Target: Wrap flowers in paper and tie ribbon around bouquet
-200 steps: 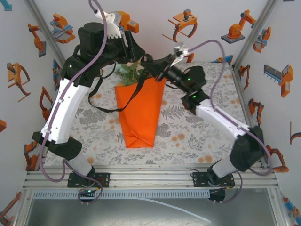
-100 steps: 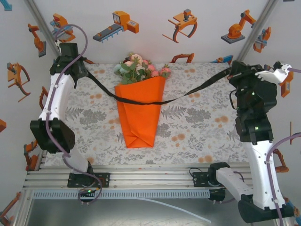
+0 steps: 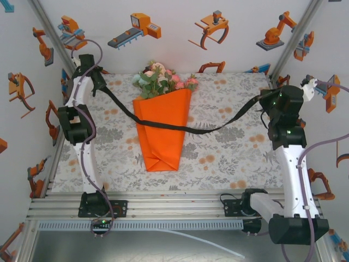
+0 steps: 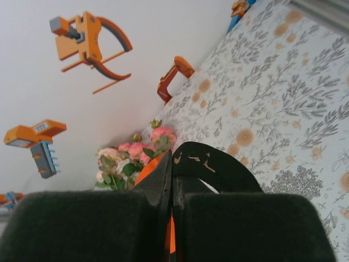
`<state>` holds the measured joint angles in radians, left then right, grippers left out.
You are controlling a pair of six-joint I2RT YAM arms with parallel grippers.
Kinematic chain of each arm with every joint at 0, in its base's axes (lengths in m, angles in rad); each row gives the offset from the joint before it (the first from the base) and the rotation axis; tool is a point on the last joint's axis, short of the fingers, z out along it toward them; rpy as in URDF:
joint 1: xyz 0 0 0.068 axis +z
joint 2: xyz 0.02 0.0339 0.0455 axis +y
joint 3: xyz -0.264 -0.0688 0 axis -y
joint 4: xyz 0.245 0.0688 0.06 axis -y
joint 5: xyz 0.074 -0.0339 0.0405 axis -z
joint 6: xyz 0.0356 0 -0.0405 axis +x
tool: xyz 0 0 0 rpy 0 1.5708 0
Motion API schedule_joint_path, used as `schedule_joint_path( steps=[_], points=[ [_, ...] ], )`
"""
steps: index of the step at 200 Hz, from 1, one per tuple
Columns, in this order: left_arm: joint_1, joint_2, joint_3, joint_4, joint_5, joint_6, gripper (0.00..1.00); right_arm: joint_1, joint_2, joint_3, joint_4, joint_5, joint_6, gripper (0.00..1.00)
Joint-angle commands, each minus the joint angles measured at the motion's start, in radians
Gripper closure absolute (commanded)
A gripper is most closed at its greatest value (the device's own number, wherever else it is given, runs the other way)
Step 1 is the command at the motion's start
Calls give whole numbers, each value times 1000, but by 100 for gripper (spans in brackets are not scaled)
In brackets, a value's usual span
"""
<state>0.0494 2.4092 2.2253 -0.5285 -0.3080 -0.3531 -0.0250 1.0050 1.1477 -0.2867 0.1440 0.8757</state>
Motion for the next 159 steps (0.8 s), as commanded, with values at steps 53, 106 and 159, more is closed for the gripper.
schedule_joint_path(
  steps=[53, 106, 159],
  points=[
    [29, 267, 303, 204, 240, 432, 37, -5, 26, 21, 97, -144, -27, 100],
    [-26, 310, 313, 165, 279, 630, 36, -3, 59, 50, 132, -175, -23, 100],
    [-70, 316, 299, 159, 208, 709, 45, -4, 9, 53, 117, -149, -73, 100]
  ],
)
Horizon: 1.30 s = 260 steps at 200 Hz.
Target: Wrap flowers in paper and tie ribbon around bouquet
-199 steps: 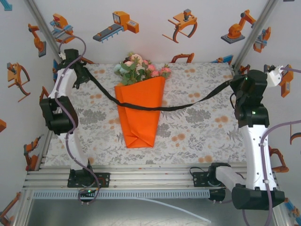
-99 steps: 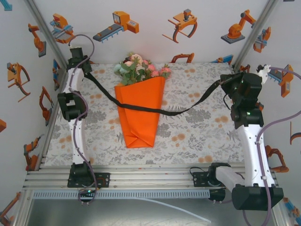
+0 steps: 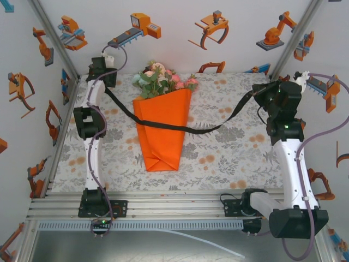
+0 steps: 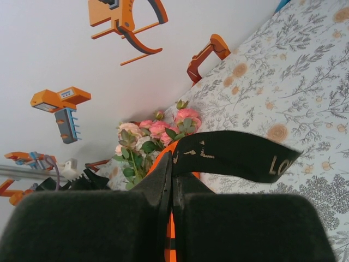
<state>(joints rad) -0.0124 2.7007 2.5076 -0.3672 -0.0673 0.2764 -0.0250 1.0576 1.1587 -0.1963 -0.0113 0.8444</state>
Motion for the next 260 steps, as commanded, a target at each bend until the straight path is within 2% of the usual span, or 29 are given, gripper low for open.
schedule_joint_path(
  steps=[1, 49, 125, 135, 149, 171, 199, 230, 244, 260],
  points=[
    [-9, 26, 16, -3, -36, 81, 45, -4, -44, 42, 26, 6, -43, 100],
    [-13, 4, -36, -30, -144, 168, 50, -4, -91, 58, 8, 16, -77, 100],
    [20, -30, -57, -248, -88, 42, 53, -3, -133, 64, -11, 12, -82, 100],
    [22, -30, -60, -276, -86, 35, 58, -4, -137, 64, -15, 11, -82, 100],
    [10, -40, -69, -279, -139, 53, 67, -4, -142, 64, -23, 11, -82, 100],
    [14, -51, -55, -314, -134, 15, 77, -4, -148, 66, -43, 12, -82, 100],
    [33, -67, -47, -353, -136, -39, 100, -4, -161, 68, -56, 11, -85, 100],
    [59, -149, -74, -359, -91, -140, 100, -3, -180, 67, -71, 11, -87, 100],
    [70, -220, -118, -353, -71, -242, 100, -3, -189, 60, -71, 11, -82, 100],
    [83, -336, -242, -290, -35, -381, 100, -4, -199, 49, -67, 9, -71, 100]
  ],
)
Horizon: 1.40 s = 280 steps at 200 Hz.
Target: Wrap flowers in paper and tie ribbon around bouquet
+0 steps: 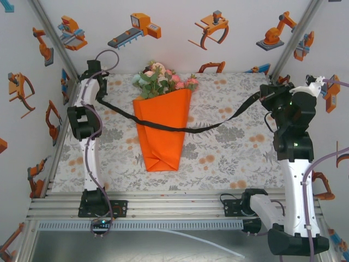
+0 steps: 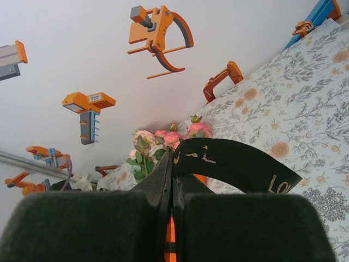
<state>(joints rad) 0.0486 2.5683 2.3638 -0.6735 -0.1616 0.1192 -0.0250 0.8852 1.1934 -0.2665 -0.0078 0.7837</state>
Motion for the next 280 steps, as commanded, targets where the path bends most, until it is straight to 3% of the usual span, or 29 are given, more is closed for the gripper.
schedule_joint_path(
  steps=[1, 43, 70, 84, 105, 138, 185, 233, 280],
  points=[
    [22, -211, -110, 24, 59, -233, 100, -4, -26, 13, 4, 4, -9, 100],
    [34, -576, -504, 215, 133, -556, 100, -4, -22, 5, -24, 4, -1, 100],
    [33, -811, -713, 269, 72, -645, 100, -3, -8, 20, -67, 12, 8, 100],
    [34, -857, -759, 264, -6, -695, 100, -4, -4, 11, -62, 5, 28, 100],
    [34, -756, -633, 97, -85, -747, 98, -3, 2, -6, -42, -13, 62, 100],
    [36, -541, -491, 51, -22, -750, 85, -3, 5, -12, -36, -18, 85, 100],
    [37, -246, -176, -73, -22, -660, 83, -4, 18, -10, -53, -5, 81, 100],
    [38, -76, -1, -176, -92, -603, 76, -4, 39, -2, -49, -12, 84, 100],
    [39, -24, 22, -183, -108, -572, 67, -4, 44, -1, -48, -11, 83, 100]
  ],
)
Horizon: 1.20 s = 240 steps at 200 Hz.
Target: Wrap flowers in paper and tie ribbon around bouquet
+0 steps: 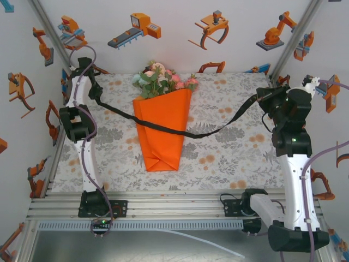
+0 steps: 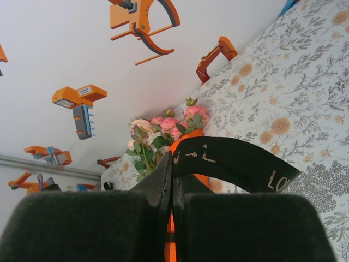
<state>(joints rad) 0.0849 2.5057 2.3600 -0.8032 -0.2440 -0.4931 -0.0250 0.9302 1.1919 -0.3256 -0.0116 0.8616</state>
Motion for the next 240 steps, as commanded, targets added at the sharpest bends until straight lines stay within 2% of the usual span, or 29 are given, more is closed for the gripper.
schedule_joint_path(
  steps=[1, 48, 67, 82, 99, 130, 146, 160, 177, 190, 220, 240],
  points=[
    [3, 39, 26, -53, -25, 40, 67, -4, -2, 1, 11, -7, 5, 100],
    [3, 63, 44, -65, -12, 70, 65, -4, 2, 2, 13, -13, 7, 100],
    [4, 68, 46, -74, -18, 69, 69, -4, -3, 1, 13, -13, 9, 100],
    [5, 77, 60, -89, -24, 70, 79, -4, -7, 2, 14, -14, 9, 100],
    [8, 80, 86, -115, -15, 65, 100, -3, -8, 5, 10, -10, 7, 100],
    [9, -23, 95, -157, 48, 31, 100, -3, 0, 4, 19, -22, 20, 100],
    [11, -160, 56, -218, 86, -52, 100, -1, 15, 20, 32, -36, 38, 100],
    [5, -347, -114, -159, 176, -113, 100, -1, 34, 68, 11, -11, 30, 100],
    [-13, -614, -393, 9, 222, -149, 100, -1, 57, 141, -58, 115, -16, 100],
    [-12, -806, -563, 76, 252, -180, 100, -4, 83, 194, -124, 229, -53, 100],
    [-5, -1210, -869, 121, 292, -235, 100, -43, 120, 257, -271, 446, -87, 100],
    [-3, -1423, -978, 54, 297, -265, 100, -95, 99, 239, -340, 472, -52, 100]
  ],
)
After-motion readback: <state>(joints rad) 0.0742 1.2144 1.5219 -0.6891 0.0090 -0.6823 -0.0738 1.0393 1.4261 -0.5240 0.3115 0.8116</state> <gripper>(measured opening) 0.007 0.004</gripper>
